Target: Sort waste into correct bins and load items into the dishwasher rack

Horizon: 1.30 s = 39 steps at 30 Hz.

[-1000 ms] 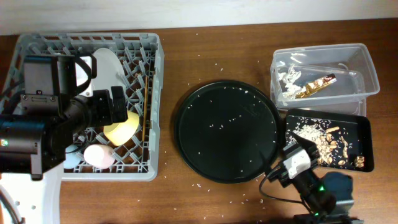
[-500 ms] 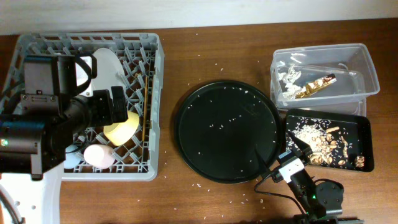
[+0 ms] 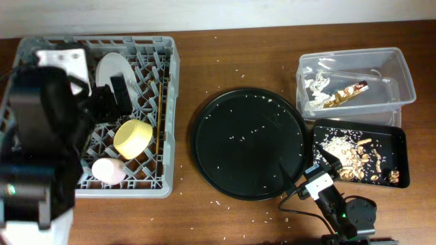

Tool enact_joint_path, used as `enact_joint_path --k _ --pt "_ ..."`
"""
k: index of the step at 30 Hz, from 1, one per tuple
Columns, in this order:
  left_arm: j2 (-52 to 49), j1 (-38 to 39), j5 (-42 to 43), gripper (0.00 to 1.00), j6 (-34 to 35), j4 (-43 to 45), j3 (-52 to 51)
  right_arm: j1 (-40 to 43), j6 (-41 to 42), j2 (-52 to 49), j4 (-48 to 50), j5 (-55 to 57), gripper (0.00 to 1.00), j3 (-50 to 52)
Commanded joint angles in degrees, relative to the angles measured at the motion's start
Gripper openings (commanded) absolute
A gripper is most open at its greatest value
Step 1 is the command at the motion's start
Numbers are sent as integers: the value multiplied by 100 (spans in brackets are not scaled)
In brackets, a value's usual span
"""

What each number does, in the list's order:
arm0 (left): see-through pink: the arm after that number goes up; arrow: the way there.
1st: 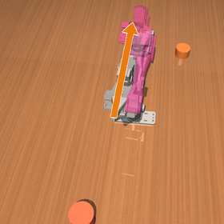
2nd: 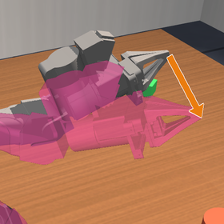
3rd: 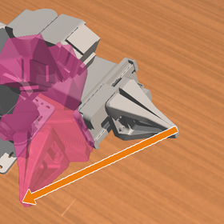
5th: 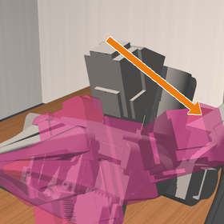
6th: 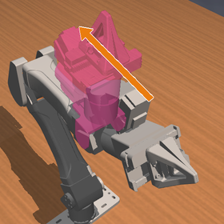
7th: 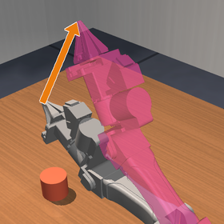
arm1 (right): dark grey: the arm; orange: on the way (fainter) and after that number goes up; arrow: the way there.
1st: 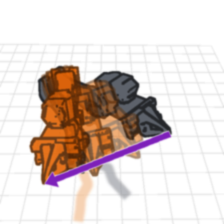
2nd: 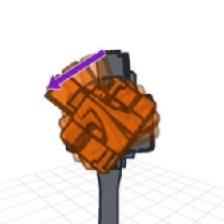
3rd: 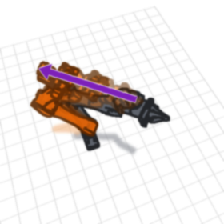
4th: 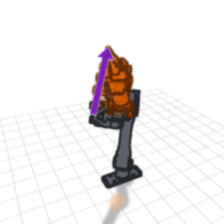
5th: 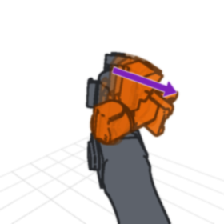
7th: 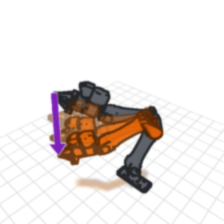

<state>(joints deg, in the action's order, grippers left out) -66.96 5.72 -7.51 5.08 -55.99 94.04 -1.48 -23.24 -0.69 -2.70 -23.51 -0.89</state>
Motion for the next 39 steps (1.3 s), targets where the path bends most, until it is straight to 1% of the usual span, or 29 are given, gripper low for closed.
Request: enact_joint_path --k 1,3,5,6,8,9,10,12,14,15,18,23,39 --pt "1025 -24 -129 100 -214 1257 -1681 33 -31 48 11 -72 98 57" --pt "1786 -26 -133 100 -214 2114 -2909 33 -31 48 11 -72 99 57" --pt "2494 -26 -138 100 -216 2682 -3963 33 -31 48 11 -72 98 57" --pt "3150 -24 -131 99 -214 3182 -4872 33 -31 48 11 -72 98 57" --pt "3733 -24 -127 99 -214 3654 -5628 33 -31 48 11 -72 98 57" --pt "4472 -26 -76 100 -214 4192 -6492 33 -31 48 11 -72 99 57" --pt "4750 -26 -52 100 -214 4334 -6791 33 -31 48 11 -72 98 57" --pt "5663 -79 83 100 -214 4680 -7718 33 -31 48 11 -72 98 57" --pt "6161 -184 223 100 -214 4903 -8301 33 -31 48 11 -72 98 57" --pt "6485 -227 273 100 -214 5130 -8765 33 -31 48 11 -72 98 57" --pt "6669 -229 356 99 -208 5611 -9379 33 -31 48 11 -72 98 57" --pt "6666 -214 369 100 -212 5149 -9353 33 -31 48 11 -72 98 57" --pt "6660 -214 365 99 -212 5160 -9353 33 -31 48 11 -72 98 57"
